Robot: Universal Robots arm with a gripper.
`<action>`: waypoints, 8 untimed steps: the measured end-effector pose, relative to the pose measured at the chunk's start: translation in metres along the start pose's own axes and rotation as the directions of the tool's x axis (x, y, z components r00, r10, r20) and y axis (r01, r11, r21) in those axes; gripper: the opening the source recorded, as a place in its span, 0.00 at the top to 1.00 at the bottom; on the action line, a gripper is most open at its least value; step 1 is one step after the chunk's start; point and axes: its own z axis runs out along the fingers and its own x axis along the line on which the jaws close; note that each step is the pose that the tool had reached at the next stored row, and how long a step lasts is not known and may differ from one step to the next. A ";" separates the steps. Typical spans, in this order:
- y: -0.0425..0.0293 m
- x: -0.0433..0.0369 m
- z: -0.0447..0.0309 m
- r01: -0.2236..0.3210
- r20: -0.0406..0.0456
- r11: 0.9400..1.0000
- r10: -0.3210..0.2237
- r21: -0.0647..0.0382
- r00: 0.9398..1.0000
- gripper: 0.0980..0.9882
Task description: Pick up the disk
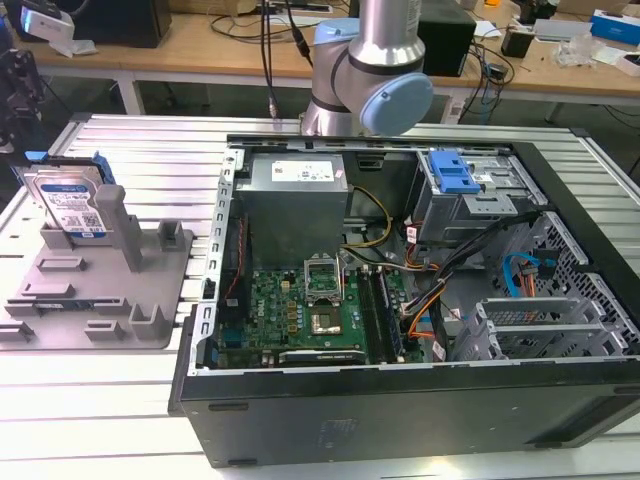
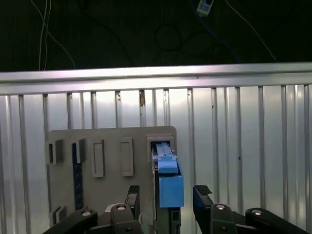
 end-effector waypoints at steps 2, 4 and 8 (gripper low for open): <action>0.0000 -0.0001 0.0001 0.001 -0.001 1.000 -0.001 0.000 1.000 0.48; 0.0000 -0.0002 0.0001 0.002 -0.001 1.000 -0.002 0.000 1.000 0.48; 0.0000 0.0009 0.0045 0.002 -0.004 1.000 -0.002 0.000 1.000 0.48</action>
